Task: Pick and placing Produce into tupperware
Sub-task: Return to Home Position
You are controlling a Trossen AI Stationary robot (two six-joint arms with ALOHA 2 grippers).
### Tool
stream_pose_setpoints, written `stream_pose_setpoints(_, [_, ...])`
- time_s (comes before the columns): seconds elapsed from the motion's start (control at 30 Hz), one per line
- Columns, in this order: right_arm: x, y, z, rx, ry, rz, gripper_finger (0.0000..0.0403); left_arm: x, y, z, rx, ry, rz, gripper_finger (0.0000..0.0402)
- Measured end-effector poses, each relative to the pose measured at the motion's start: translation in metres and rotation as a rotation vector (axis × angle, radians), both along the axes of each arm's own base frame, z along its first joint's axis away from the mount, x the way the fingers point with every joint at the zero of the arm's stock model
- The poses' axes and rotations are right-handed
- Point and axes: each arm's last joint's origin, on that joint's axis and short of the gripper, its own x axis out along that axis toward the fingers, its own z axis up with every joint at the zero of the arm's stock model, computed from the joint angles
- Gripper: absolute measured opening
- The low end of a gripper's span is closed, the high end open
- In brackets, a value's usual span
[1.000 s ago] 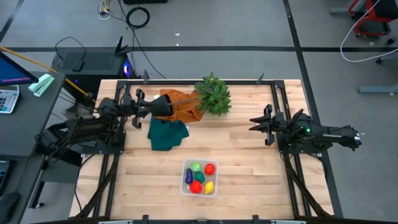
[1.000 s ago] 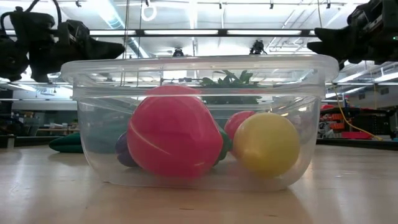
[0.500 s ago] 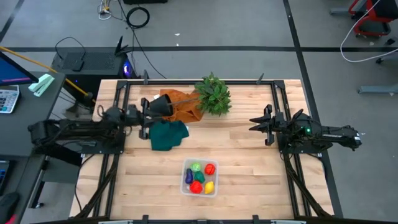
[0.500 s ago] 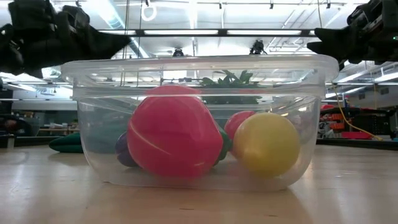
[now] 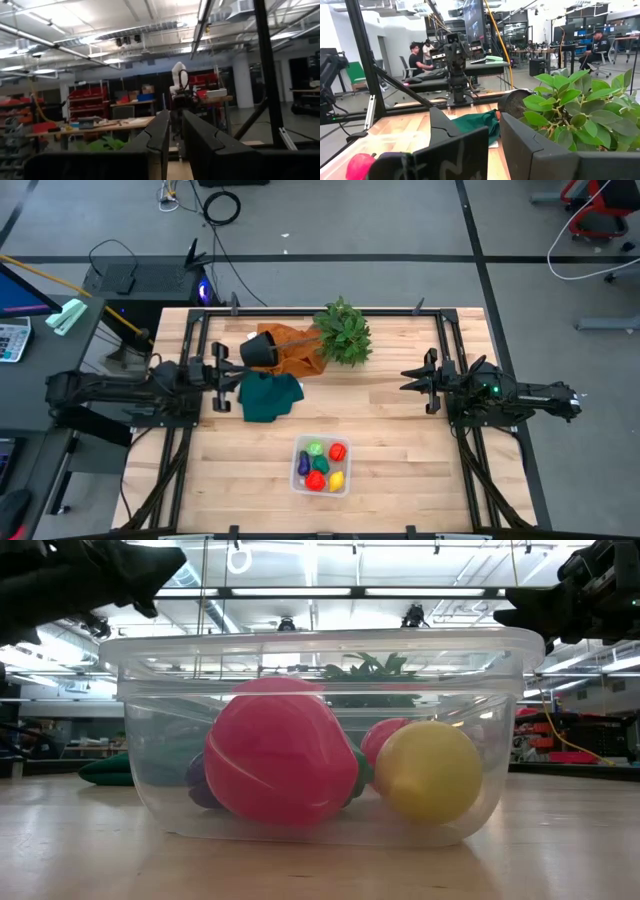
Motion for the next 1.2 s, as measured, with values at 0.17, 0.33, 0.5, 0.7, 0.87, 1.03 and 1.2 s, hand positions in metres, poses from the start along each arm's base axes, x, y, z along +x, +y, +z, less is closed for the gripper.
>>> stream_pose_setpoints(0.17, [0.0, 0.0, 0.0, -0.001, 0.004, 0.0, 0.0, -0.009, -0.006, -0.001, -0.037, 0.032, 0.027, 0.0058])
stream_pose_setpoints(0.33, [0.0, 0.0, 0.0, -0.001, 0.005, 0.0, 0.0, -0.015, -0.013, -0.002, -0.03, 0.047, 0.006, 0.0061])
stream_pose_setpoints(0.5, [0.0, 0.0, 0.0, -0.003, 0.005, 0.0, 0.0, -0.018, -0.02, -0.009, -0.043, 0.119, -0.003, 0.0056])
stream_pose_setpoints(0.7, [0.0, 0.0, 0.0, -0.003, 0.005, -0.002, 0.0, -0.02, -0.025, -0.013, -0.043, 0.162, -0.01, 0.0053])
stream_pose_setpoints(0.87, [0.0, 0.0, 0.0, -0.002, 0.005, -0.014, 0.0, -0.019, -0.027, -0.017, -0.042, 0.199, -0.024, 0.0047])
stream_pose_setpoints(1.03, [0.0, 0.0, 0.0, -0.002, 0.004, -0.015, 0.0, -0.02, -0.026, -0.016, -0.025, 0.19, -0.01, 0.0036])
stream_pose_setpoints(1.2, [0.0, -0.001, 0.0, 0.006, 0.003, -0.019, 0.0, -0.026, -0.025, -0.012, -0.029, 0.142, -0.006, 0.0028])
